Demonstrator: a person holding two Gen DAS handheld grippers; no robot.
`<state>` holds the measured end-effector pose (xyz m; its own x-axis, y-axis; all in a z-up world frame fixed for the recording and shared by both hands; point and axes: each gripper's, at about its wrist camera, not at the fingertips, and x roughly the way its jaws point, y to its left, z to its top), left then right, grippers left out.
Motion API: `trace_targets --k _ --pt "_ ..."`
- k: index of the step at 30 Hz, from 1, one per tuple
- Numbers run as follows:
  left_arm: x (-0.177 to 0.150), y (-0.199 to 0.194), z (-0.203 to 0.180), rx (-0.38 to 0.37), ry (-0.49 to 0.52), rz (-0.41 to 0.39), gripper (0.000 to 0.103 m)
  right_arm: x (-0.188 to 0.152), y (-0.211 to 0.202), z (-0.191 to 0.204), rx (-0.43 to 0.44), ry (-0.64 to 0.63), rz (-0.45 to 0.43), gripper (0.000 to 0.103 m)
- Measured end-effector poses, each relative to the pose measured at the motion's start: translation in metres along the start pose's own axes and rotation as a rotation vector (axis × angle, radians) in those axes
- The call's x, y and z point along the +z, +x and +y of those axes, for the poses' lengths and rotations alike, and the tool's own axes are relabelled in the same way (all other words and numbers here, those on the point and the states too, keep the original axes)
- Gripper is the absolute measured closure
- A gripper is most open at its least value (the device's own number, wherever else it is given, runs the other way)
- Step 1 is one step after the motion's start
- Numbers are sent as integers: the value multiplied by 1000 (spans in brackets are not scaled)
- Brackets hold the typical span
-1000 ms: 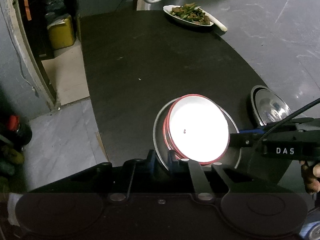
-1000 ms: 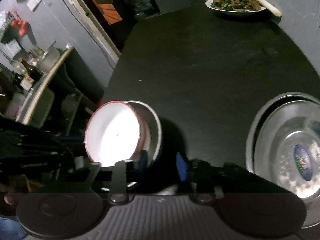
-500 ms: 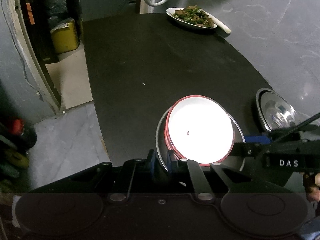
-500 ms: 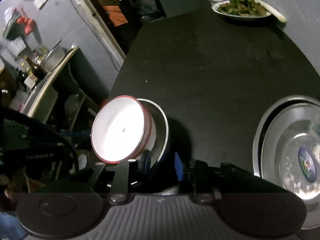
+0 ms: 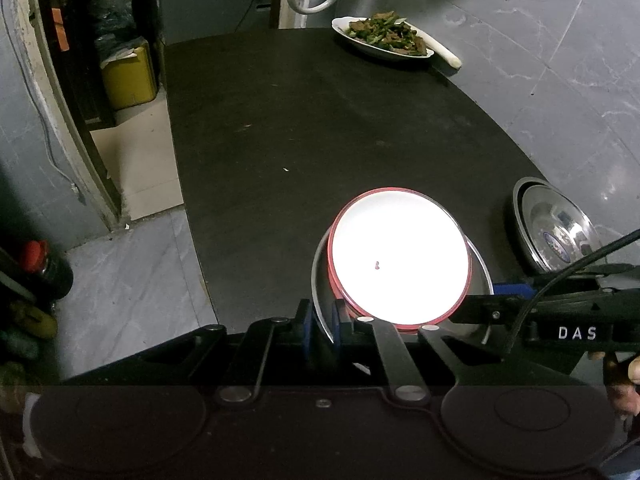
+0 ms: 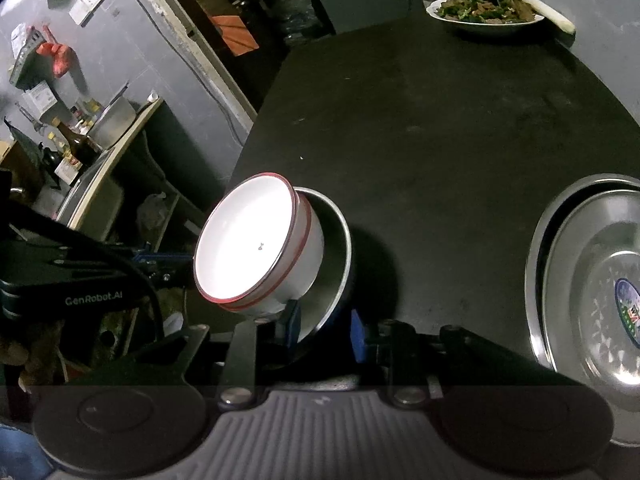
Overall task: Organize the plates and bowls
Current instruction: 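Lift the bowl stack with the left tool toward the steel plates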
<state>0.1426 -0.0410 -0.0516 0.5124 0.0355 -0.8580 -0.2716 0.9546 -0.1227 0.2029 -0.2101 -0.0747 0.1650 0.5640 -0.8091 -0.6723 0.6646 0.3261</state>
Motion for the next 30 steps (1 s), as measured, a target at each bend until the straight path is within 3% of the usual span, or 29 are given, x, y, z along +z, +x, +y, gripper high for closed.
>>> trace_targets --k 7,17,22,30 --pt "0 3 -3 13 -14 -3 94 -5 2 -15 49 145 -5 73" --pt "-1 4 -2 22 -55 -3 94 -8 3 -8 13 155 -30 76" --pt "-5 1 0 -9 -72 -5 94 -15 1 -17 50 211 -75 77" --pt "-4 2 -9 -45 -51 -4 94 -24 -9 -18 21 218 -131 78"
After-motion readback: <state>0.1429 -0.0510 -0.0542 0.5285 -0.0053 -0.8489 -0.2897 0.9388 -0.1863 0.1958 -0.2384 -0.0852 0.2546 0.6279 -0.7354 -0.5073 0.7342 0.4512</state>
